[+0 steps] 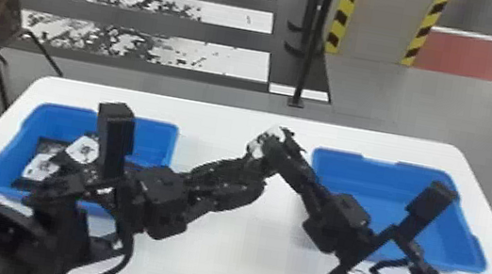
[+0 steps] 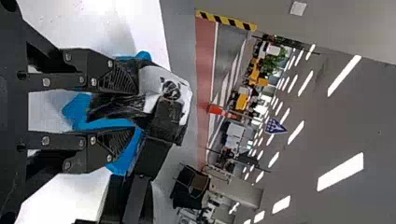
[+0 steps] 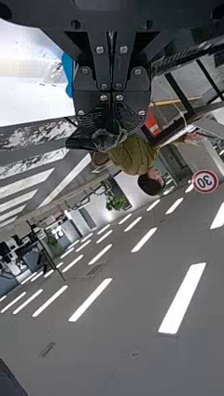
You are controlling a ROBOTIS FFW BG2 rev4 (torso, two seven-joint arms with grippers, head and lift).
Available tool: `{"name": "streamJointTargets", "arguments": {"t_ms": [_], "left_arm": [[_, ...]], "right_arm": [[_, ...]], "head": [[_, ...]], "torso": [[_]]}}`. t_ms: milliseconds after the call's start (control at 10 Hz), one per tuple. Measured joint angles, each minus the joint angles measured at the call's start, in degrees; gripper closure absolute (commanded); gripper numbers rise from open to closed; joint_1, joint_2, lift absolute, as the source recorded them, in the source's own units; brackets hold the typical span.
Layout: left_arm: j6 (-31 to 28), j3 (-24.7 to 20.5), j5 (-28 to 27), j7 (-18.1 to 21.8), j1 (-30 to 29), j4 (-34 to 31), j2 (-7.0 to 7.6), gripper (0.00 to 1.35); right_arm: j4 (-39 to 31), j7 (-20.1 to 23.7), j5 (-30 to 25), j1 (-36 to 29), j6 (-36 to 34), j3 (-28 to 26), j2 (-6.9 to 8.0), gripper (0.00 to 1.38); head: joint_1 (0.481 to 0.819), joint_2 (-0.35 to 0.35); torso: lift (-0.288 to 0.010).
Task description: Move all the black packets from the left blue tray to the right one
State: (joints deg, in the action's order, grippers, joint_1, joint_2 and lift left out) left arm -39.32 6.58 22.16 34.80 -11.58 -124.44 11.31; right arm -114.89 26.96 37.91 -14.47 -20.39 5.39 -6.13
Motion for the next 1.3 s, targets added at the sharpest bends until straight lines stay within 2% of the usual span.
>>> {"name": "streamJointTargets", "arguments": {"t_ms": [300,500,600,700,800,900,1000,1100,1300], "left_arm": [[0.57,-3.82,2.22,-0.01,-2.77,0.06,-0.58,0.13],[1.96,-9.91,2.62,-0.06,-5.52,-0.23,-1.55,0.13],[1.81,-13.7,2.36,-0.08,-6.68,-0.47,-1.99,0.13],[0.71,-17.36,2.26,-0.08,-7.43,-0.6,-2.3,0.13],[-0.12,-20.43,2.22,-0.07,-7.85,-0.74,-2.5,0.13],[-0.31,-22.9,2.03,-0.06,-8.1,-0.95,-2.71,0.13],[-0.52,-24.67,1.52,-0.07,-8.3,-1.19,-2.91,0.13],[-0.85,-25.91,0.7,-0.08,-8.43,-1.44,-3.05,0.13],[-1.81,-27.77,-2.4,-0.64,-8.26,-1.62,-3.22,0.13]], "right_arm": [[4.79,-0.89,-1.96,2.05,1.91,-6.36,-0.02,1.28],[10.18,-1.49,-8.4,4.55,2.4,-14.63,-0.21,1.25],[13.34,-2.3,-11.08,5.72,2.51,-17.85,-0.88,1.11],[16.55,-3.04,-12.27,6.79,2.59,-19.12,-2.02,0.81],[19.31,-3.55,-13.1,7.68,2.84,-19.43,-3.13,0.41],[20.53,-4.12,-13.98,7.98,3.04,-19.53,-3.82,0.1],[20.33,-4.79,-14.66,7.53,3.7,-19.61,-4.02,0.07],[18.12,-6.21,-15.82,5.87,5.28,-19.66,-4.02,0.13],[8.01,-7.46,-16.74,-1.27,8.21,-19.63,-3.1,0.14]], "head": [[0.695,-0.075],[0.695,-0.127],[0.695,-0.146],[0.695,-0.146],[0.695,-0.133],[0.695,-0.119],[0.695,-0.105],[0.695,-0.099],[0.695,-0.062]], "torso": [[-0.14],[-0.14],[-0.14],[-0.14],[-0.14],[-0.14],[-0.14],[-0.14],[-0.14]]}}
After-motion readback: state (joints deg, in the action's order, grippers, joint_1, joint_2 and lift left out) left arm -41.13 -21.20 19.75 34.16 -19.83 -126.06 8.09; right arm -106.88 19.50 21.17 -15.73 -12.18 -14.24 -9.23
